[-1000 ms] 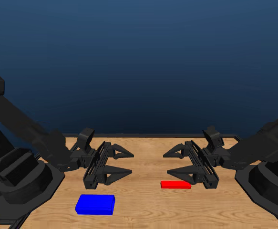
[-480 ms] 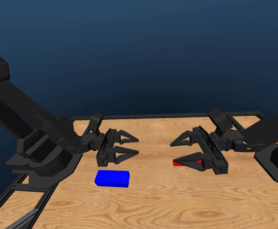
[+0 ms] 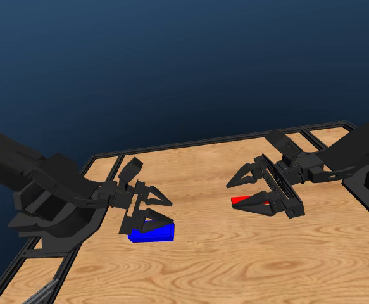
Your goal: Insert peg into socket
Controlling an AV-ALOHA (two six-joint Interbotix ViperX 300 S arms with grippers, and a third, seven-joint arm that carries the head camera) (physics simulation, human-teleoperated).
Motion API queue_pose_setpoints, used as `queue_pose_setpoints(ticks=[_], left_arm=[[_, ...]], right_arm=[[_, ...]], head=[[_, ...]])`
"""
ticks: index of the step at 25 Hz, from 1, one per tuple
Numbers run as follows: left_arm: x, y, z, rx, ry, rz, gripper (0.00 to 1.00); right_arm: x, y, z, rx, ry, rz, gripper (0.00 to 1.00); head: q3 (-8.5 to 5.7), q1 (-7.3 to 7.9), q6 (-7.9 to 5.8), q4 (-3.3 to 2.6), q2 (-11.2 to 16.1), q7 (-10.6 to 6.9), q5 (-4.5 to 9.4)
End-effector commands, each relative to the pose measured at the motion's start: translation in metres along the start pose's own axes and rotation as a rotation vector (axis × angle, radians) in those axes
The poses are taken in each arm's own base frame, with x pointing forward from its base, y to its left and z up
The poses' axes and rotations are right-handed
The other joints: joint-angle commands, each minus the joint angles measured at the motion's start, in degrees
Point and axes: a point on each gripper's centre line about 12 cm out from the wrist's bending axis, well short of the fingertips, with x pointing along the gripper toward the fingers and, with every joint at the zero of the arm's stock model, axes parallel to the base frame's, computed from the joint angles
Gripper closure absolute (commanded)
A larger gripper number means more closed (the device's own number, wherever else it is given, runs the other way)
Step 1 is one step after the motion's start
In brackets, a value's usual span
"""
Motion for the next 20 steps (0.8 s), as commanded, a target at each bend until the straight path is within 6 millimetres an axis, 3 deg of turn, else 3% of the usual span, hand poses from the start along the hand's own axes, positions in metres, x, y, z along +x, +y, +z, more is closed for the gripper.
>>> queue_pose_setpoints(ticks=[1,4,5,12,13,18,19,20], left_arm=[[-0.003,-0.012,-0.006,-0.020,0.123,-0.015,0.00],[-0.003,0.001,-0.030,-0.015,0.226,0.031,0.00],[-0.003,-0.002,-0.027,-0.015,0.224,0.023,0.00],[0.006,0.007,-0.069,-0.047,0.465,0.116,0.00],[0.009,0.001,-0.064,-0.029,0.455,0.097,1.00],[0.007,-0.005,-0.050,-0.003,0.430,0.069,1.00],[0.009,-0.016,-0.032,-0.003,0.379,0.036,1.00],[0.008,-0.013,-0.039,0.011,0.407,0.045,1.00]], right_arm=[[-0.003,0.003,0.011,0.008,-0.047,0.008,0.00],[-0.007,0.005,0.009,0.009,-0.043,0.012,0.00],[-0.008,0.006,0.008,0.009,-0.043,0.012,0.00],[-0.017,0.003,-0.005,0.033,0.007,-0.011,0.00],[-0.016,-0.001,-0.012,0.040,0.052,-0.032,0.00],[-0.013,-0.016,-0.038,0.061,0.200,-0.104,0.00],[-0.013,-0.021,-0.041,0.063,0.221,-0.122,0.00],[-0.014,-0.023,-0.045,0.060,0.235,-0.128,0.00]], head=[[-0.71,-0.64,0.64,-0.02,0.28,-0.28,-0.25],[-0.65,-0.75,0.83,-0.03,0.37,-0.79,-0.27],[-0.66,-0.75,0.80,-0.04,0.40,-0.84,-0.26],[-0.84,-0.85,0.58,-0.15,0.83,-1.57,-0.45],[-0.86,-0.86,0.49,-0.18,0.87,-1.74,-0.39],[-1.00,-1.35,-1.16,-0.74,1.42,-3.53,-1.21],[-1.03,-1.59,-1.78,-0.96,1.59,-4.15,-1.55],[-1.04,-1.69,-2.08,-1.07,1.68,-4.44,-1.67]])
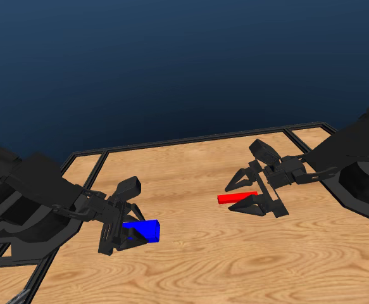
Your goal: Insert peg into socket
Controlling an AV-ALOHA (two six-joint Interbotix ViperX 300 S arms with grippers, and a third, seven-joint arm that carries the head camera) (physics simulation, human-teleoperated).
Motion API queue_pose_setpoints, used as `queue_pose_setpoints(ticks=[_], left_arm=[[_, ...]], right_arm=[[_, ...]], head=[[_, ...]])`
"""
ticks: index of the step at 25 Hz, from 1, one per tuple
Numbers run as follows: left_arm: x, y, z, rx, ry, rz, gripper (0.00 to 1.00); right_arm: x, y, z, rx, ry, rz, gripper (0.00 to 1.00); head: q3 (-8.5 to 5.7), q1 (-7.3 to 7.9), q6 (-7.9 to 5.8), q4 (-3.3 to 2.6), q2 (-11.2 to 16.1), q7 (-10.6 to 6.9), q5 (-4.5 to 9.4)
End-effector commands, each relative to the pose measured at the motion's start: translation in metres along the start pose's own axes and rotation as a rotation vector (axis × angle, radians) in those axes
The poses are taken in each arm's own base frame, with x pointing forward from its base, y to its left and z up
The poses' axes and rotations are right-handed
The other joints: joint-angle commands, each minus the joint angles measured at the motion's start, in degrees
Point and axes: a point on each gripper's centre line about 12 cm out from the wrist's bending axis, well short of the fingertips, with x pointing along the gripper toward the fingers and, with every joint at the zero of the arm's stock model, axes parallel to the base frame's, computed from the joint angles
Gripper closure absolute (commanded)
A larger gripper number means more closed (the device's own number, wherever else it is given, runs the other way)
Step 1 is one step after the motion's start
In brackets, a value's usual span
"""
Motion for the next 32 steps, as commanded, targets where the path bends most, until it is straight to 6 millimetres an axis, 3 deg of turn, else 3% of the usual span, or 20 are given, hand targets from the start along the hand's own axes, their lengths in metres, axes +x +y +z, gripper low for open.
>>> queue_pose_setpoints(ticks=[1,8,9,13,16,17,18,21,25,26,29,32], left_arm=[[-0.007,-0.020,0.014,0.041,-0.024,-0.045,1.00],[-0.018,-0.047,0.036,0.117,-0.012,-0.064,1.00],[-0.016,-0.045,0.031,0.134,0.020,-0.042,1.00],[-0.027,-0.054,0.045,0.126,-0.024,-0.066,1.00],[-0.032,-0.043,0.038,0.112,-0.006,-0.035,1.00],[-0.034,-0.041,0.041,0.095,-0.007,-0.025,1.00],[-0.036,-0.039,0.038,0.103,-0.002,-0.020,1.00],[-0.040,-0.038,0.042,0.090,-0.028,-0.028,1.00],[-0.048,-0.039,0.052,0.105,-0.050,-0.018,1.00],[-0.056,-0.046,0.061,0.105,-0.073,-0.018,1.00],[-0.064,-0.047,0.065,0.117,-0.059,0.023,1.00],[-0.072,-0.055,0.074,0.135,-0.065,0.057,1.00]], right_arm=[[0.002,-0.012,-0.004,0.002,0.042,-0.044,0.00],[0.001,-0.033,-0.016,0.045,0.029,-0.108,0.00],[0.001,-0.035,-0.023,0.050,0.047,-0.112,0.00],[0.011,-0.032,-0.041,0.076,0.084,-0.108,0.00],[0.011,-0.028,-0.047,0.052,0.088,-0.102,0.00],[0.009,-0.029,-0.045,0.049,0.079,-0.113,0.23],[0.007,-0.031,-0.043,0.041,0.069,-0.122,1.00],[0.002,-0.032,-0.036,0.006,0.049,-0.141,1.00],[0.000,-0.023,-0.008,-0.037,0.009,-0.130,1.00],[0.000,-0.018,-0.005,-0.059,0.033,-0.113,1.00],[-0.002,-0.005,0.037,-0.072,-0.057,-0.083,1.00],[-0.001,0.011,0.062,-0.081,-0.058,-0.035,1.00]], head=[[-1.12,-0.73,-1.87,-0.59,0.60,-1.87,-1.43],[-1.84,-1.29,-3.67,-1.19,1.58,-3.56,-1.31],[-1.88,-1.28,-3.75,-1.21,1.65,-3.62,-1.28],[-2.03,-0.98,-4.20,-1.23,1.92,-3.67,-1.11],[-1.94,-0.77,-4.24,-1.19,1.73,-3.64,-0.95],[-1.85,-0.73,-4.32,-1.20,1.54,-3.65,-0.84],[-1.75,-0.68,-4.38,-1.21,1.35,-3.70,-0.80],[-1.50,-0.53,-4.44,-1.19,0.67,-3.69,-0.67],[-1.07,-0.13,-4.37,-1.07,-0.50,-3.62,-0.69],[-0.86,0.03,-4.36,-1.03,-0.86,-3.61,-0.82],[-0.40,0.48,-4.18,-0.87,-1.74,-3.42,-0.81],[0.08,1.17,-3.75,-0.58,-2.50,-2.90,-0.74]])
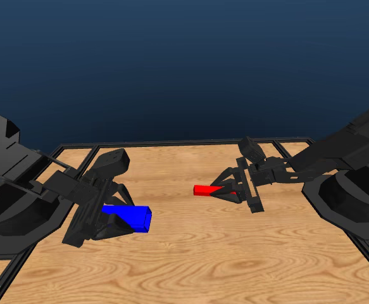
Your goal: Insert peg into socket
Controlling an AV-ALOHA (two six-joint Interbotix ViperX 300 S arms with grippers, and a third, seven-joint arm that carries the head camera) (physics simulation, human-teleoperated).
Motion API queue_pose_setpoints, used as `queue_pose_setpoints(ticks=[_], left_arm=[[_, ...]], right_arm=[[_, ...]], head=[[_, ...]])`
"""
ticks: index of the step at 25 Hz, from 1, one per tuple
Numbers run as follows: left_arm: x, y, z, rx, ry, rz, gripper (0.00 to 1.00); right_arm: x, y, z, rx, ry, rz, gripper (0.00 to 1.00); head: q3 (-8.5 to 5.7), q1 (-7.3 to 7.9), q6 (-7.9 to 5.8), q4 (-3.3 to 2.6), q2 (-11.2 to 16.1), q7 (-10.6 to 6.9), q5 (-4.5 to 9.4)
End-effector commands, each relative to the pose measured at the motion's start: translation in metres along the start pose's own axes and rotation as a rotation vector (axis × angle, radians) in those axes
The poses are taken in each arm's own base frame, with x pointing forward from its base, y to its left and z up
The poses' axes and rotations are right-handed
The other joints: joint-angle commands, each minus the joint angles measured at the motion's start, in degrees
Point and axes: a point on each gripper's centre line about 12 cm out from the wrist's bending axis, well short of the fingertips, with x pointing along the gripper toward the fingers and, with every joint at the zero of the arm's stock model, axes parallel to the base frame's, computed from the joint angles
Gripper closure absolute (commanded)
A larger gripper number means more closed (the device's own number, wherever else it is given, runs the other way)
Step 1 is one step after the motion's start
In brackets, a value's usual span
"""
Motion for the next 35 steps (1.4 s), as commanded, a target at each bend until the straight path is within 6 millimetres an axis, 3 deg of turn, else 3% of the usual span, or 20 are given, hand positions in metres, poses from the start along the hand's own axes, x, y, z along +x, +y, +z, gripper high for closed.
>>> queue_pose_setpoints(ticks=[1,3,4,6,7,9,10,12,15,28,32,34,35], left_arm=[[-0.010,-0.005,0.010,0.010,0.002,0.050,1.00],[-0.018,-0.011,0.020,0.015,-0.015,0.063,1.00],[-0.017,-0.011,0.018,0.023,0.002,0.090,1.00],[-0.020,-0.013,0.021,0.024,-0.004,0.113,1.00],[-0.022,-0.013,0.025,0.026,-0.028,0.097,1.00],[-0.022,-0.015,0.024,0.042,-0.007,0.138,1.00],[-0.029,-0.019,0.032,0.031,-0.039,0.122,1.00],[-0.029,-0.020,0.035,0.033,-0.040,0.134,1.00],[-0.024,-0.015,0.030,0.021,-0.010,0.179,1.00],[-0.023,-0.027,0.033,0.036,-0.018,0.182,1.00],[-0.024,-0.028,0.033,0.032,-0.023,0.185,1.00],[-0.022,-0.029,0.031,0.039,-0.019,0.189,1.00],[-0.027,-0.032,0.035,0.033,-0.033,0.181,1.00]], right_arm=[[0.000,0.022,0.037,-0.031,-0.025,0.068,1.00],[0.004,0.035,0.060,-0.043,-0.067,0.099,1.00],[0.008,0.039,0.060,-0.056,-0.043,0.112,1.00],[0.009,0.052,0.078,-0.075,-0.072,0.141,1.00],[0.015,0.054,0.069,-0.082,-0.027,0.147,1.00],[0.017,0.062,0.083,-0.085,-0.049,0.166,1.00],[0.023,0.065,0.077,-0.092,-0.029,0.169,1.00],[0.023,0.070,0.087,-0.090,-0.036,0.183,1.00],[0.034,0.076,0.082,-0.099,-0.002,0.193,1.00],[0.048,0.077,0.107,-0.106,-0.032,0.192,1.00],[0.059,0.079,0.111,-0.107,-0.034,0.192,1.00],[0.069,0.078,0.104,-0.103,-0.013,0.186,1.00],[0.070,0.079,0.111,-0.101,-0.028,0.188,1.00]], head=[[0.01,0.86,0.42,0.31,-1.40,0.56,-0.57],[0.28,1.25,0.76,0.50,-1.74,0.88,-0.54],[0.39,1.43,0.98,0.59,-1.89,0.92,-0.53],[0.53,1.67,1.28,0.72,-2.06,0.87,-0.58],[0.59,1.82,1.32,0.77,-2.15,0.87,-0.64],[0.69,2.05,1.34,0.83,-2.26,0.80,-0.73],[0.74,2.17,1.31,0.85,-2.35,0.75,-0.77],[0.75,2.22,1.25,0.85,-2.39,0.70,-0.76],[0.71,2.27,1.11,0.84,-2.48,0.73,-0.33],[0.84,2.56,1.13,0.91,-3.05,0.48,-0.40],[0.80,2.68,1.10,0.92,-3.07,0.39,-0.76],[0.76,2.84,1.12,0.97,-3.04,0.44,-1.06],[0.74,2.91,1.07,0.97,-3.06,0.41,-1.20]])
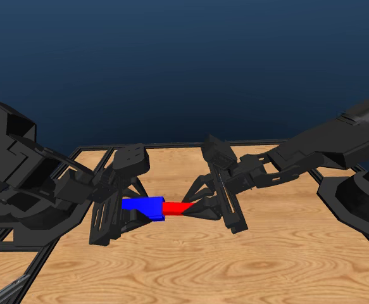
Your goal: Insert peg into socket
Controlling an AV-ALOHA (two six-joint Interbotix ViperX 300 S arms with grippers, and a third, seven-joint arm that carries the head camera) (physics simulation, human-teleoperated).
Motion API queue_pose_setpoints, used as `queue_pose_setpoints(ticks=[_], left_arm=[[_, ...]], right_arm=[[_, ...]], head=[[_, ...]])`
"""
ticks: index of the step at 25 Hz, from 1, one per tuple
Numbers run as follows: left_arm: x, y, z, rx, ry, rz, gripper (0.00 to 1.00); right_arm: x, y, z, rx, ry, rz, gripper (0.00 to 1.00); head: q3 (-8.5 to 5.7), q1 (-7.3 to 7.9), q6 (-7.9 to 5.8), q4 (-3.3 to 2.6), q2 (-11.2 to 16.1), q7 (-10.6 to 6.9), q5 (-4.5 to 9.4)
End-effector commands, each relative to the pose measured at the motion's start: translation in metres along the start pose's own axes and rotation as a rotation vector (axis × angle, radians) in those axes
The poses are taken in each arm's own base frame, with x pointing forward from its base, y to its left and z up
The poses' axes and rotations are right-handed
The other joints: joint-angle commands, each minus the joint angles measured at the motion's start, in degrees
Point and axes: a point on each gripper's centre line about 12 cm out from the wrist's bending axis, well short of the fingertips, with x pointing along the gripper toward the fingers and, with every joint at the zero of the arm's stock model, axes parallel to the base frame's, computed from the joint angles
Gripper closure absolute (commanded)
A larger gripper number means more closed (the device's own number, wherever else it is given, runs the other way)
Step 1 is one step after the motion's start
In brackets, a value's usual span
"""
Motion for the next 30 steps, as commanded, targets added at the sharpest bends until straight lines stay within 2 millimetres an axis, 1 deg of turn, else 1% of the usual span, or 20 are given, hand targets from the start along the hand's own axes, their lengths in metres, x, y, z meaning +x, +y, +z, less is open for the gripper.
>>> queue_pose_setpoints(ticks=[1,2,3,5,6,7,8,9,11,13,14,16,17,18,19,22,25,28,29,30], left_arm=[[-0.012,-0.006,0.013,-0.015,-0.053,-0.034,1.00],[-0.008,-0.004,0.007,-0.010,-0.035,-0.017,1.00],[-0.014,-0.005,0.012,-0.007,-0.058,-0.027,1.00],[-0.011,-0.006,0.006,-0.006,-0.038,-0.015,1.00],[-0.013,-0.005,0.005,-0.020,-0.037,-0.013,1.00],[-0.014,-0.004,0.000,-0.037,-0.031,-0.024,1.00],[-0.011,-0.004,0.000,-0.023,-0.033,-0.012,1.00],[-0.014,-0.006,0.003,-0.031,-0.039,-0.019,1.00],[-0.009,-0.005,-0.001,-0.029,-0.026,-0.007,1.00],[-0.011,-0.009,0.001,-0.030,-0.035,-0.029,1.00],[-0.005,-0.008,0.002,-0.032,-0.025,-0.018,1.00],[-0.007,-0.009,0.006,-0.029,-0.026,-0.013,1.00],[-0.005,-0.010,0.006,-0.022,-0.026,-0.018,1.00],[-0.002,-0.007,0.006,-0.032,-0.027,-0.016,1.00],[0.002,-0.011,0.000,-0.008,-0.003,-0.011,1.00],[-0.003,-0.009,0.004,-0.035,-0.016,-0.027,1.00],[0.001,-0.008,0.000,-0.035,0.004,-0.008,1.00],[-0.001,-0.010,0.003,-0.047,-0.001,-0.024,1.00],[0.006,-0.006,-0.004,-0.040,0.022,-0.007,1.00],[0.002,-0.008,0.000,-0.053,0.009,-0.020,1.00]], right_arm=[[0.008,-0.005,0.021,0.016,-0.065,-0.008,1.00],[0.011,-0.009,0.016,0.019,-0.047,-0.016,1.00],[0.013,-0.008,0.011,0.028,-0.034,-0.015,1.00],[0.010,-0.010,0.010,0.040,-0.036,-0.018,1.00],[0.010,-0.012,0.005,0.037,-0.020,-0.021,1.00],[0.010,-0.008,0.004,0.042,-0.018,-0.014,1.00],[0.010,-0.012,0.005,0.051,-0.019,-0.022,1.00],[0.012,-0.014,-0.001,0.049,-0.001,-0.025,1.00],[0.009,-0.015,0.004,0.056,-0.010,-0.026,1.00],[0.013,-0.015,0.004,0.041,0.009,-0.025,1.00],[0.013,-0.014,0.009,0.036,0.005,-0.023,1.00],[0.018,-0.011,0.011,0.028,0.020,-0.018,1.00],[0.022,-0.009,0.019,0.009,0.006,-0.014,1.00],[0.024,-0.007,0.021,0.008,0.015,-0.010,1.00],[0.027,-0.005,0.023,-0.001,0.023,-0.008,1.00],[0.032,0.002,0.032,-0.014,0.031,0.003,1.00],[0.038,0.011,0.037,-0.026,0.052,0.014,1.00],[0.039,0.020,0.041,-0.034,0.062,0.024,1.00],[0.039,0.024,0.043,-0.040,0.058,0.031,1.00],[0.039,0.025,0.045,-0.034,0.058,0.031,1.00]], head=[[-0.61,0.35,-0.06,0.08,-0.66,-0.10,-1.38],[-0.63,0.49,-0.12,0.10,-0.68,-0.17,-1.49],[-0.63,0.66,-0.21,0.12,-0.68,-0.21,-1.54],[-0.64,0.95,-0.32,0.17,-0.62,-0.31,-1.61],[-0.66,1.11,-0.44,0.18,-0.61,-0.42,-1.52],[-0.65,1.24,-0.58,0.18,-0.57,-0.45,-1.73],[-0.66,1.30,-0.61,0.19,-0.56,-0.46,-1.82],[-0.70,1.42,-0.61,0.22,-0.59,-0.52,-1.75],[-0.70,1.53,-0.70,0.23,-0.60,-0.60,-1.71],[-0.66,1.60,-0.79,0.22,-0.56,-0.65,-1.77],[-0.64,1.58,-0.81,0.20,-0.54,-0.78,-1.91],[-0.64,1.41,-1.29,0.04,-0.50,-0.97,-2.35],[-0.66,1.30,-1.60,-0.06,-0.47,-1.02,-2.66],[-0.67,1.30,-1.68,-0.08,-0.44,-1.03,-2.97],[-0.67,1.32,-1.78,-0.09,-0.49,-0.93,-2.92],[-0.68,1.47,-2.12,-0.12,-0.46,-0.66,-2.97],[-0.77,1.78,-2.21,-0.04,-0.47,-0.34,-2.77],[-0.81,2.42,-1.94,0.21,-0.36,0.43,-3.07],[-0.84,2.72,-1.81,0.33,-0.36,0.79,-3.02],[-0.87,2.89,-1.74,0.39,-0.33,1.00,-3.02]])
